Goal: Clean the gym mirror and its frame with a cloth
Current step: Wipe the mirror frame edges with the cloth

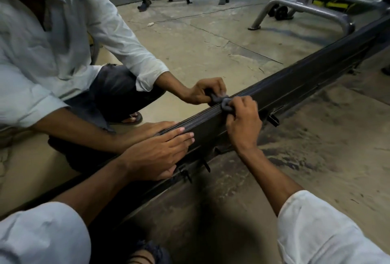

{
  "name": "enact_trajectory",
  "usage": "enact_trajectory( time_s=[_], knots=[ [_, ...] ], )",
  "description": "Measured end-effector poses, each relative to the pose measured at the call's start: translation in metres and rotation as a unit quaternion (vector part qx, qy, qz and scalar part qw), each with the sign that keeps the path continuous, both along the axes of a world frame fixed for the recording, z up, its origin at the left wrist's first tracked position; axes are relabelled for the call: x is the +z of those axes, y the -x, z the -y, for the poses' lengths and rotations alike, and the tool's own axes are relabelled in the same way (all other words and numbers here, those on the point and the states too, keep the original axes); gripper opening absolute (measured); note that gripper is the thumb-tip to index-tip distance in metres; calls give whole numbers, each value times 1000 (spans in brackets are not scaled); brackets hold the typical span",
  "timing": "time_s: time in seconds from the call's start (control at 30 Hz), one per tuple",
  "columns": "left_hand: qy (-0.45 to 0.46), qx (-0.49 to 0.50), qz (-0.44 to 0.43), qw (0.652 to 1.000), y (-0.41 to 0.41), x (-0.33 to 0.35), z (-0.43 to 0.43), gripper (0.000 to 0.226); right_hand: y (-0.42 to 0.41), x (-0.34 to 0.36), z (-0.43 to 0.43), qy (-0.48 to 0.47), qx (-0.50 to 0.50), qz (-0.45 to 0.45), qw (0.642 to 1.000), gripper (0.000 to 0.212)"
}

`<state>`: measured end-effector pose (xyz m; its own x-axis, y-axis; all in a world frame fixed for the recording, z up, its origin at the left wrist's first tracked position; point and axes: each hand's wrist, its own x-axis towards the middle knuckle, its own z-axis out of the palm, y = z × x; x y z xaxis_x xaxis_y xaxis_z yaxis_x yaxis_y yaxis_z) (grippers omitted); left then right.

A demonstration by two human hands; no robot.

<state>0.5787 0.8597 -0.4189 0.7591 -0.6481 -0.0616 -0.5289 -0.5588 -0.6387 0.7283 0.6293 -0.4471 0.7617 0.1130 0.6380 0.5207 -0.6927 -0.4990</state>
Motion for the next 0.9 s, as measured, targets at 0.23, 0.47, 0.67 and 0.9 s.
enact_trajectory(
  time_s=[0.23,0.47,0.67,0.9],
  knots=[
    [21,10,-10,1000,1,1,2,66,36,2,-20,98,199,91,971,22],
    [64,39,-36,997,3,9,8,65,16,7,0,-168,14,-242,956,19],
    [197,99,-57,974,5,4,30,71,25,24,6,-285,177,-522,784,18],
    [604,256,-158,738,7,43,64,40,58,53,32,-275,314,-562,714,34]
  ],
)
